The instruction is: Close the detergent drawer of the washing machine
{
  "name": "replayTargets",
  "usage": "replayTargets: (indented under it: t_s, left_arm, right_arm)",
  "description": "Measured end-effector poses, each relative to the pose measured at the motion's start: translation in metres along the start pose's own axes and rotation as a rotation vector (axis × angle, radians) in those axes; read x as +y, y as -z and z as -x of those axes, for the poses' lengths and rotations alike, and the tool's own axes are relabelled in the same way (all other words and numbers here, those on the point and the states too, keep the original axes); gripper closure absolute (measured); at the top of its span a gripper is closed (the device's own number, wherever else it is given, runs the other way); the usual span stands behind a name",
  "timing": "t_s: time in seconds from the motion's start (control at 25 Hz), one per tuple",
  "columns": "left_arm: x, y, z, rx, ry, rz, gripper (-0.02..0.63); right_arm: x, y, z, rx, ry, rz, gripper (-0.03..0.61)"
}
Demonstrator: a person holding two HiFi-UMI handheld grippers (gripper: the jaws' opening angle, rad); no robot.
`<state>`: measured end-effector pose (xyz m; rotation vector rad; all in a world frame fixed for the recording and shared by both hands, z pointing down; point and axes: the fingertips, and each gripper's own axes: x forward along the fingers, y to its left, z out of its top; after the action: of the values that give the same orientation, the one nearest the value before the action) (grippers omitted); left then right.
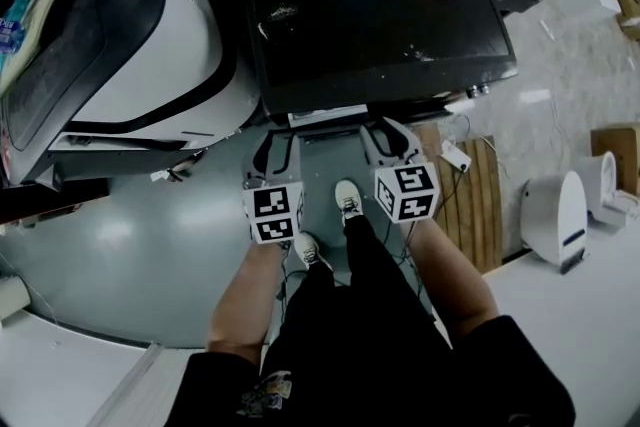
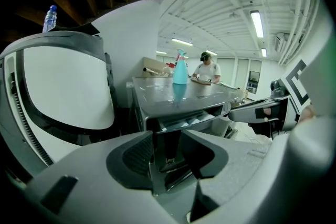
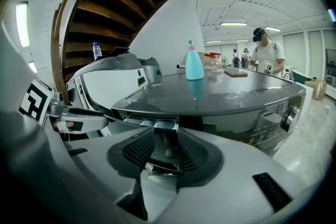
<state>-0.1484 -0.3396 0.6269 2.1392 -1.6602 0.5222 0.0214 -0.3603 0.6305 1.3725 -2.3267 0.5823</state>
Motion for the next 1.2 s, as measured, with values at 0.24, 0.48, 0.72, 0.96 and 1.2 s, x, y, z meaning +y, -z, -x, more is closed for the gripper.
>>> replayTargets:
  t_s: [0.24, 0.48, 0.72, 0.96, 1.2]
  left_arm:
    - [0.008, -0.008, -0.013, -0.008, -0.037, 0.003, 0.449]
    - [0.014, -0.014, -0.021, -0.008, -0.072, 0.013, 0.448]
    - [0.013, -0.013, -0.022, -0.008, -0.064, 0.004, 0.448]
    - [0.016, -0.017, -0.013, -0.014, -0.057, -0.006, 0.449]
    - [0.011, -0.036, 0.009, -0.068, -0.032, -0.085, 0.461]
  right_arm:
    - [-0.007, -0.007, -0.015, -0.009, 0.025, -0.066, 0.440]
    - [-0.010, -0.010, -0.024, 0.000, 0.055, -0.141, 0.431]
    - [-0.011, -0.010, -0.024, -0.010, 0.062, -0.152, 0.433]
    - [-0.010, -0.010, -0.022, -0.002, 0.069, -0.144, 0.440]
    - [-0.016, -0.017, -0.007, -0.020, 0.131, -0.160, 0.583]
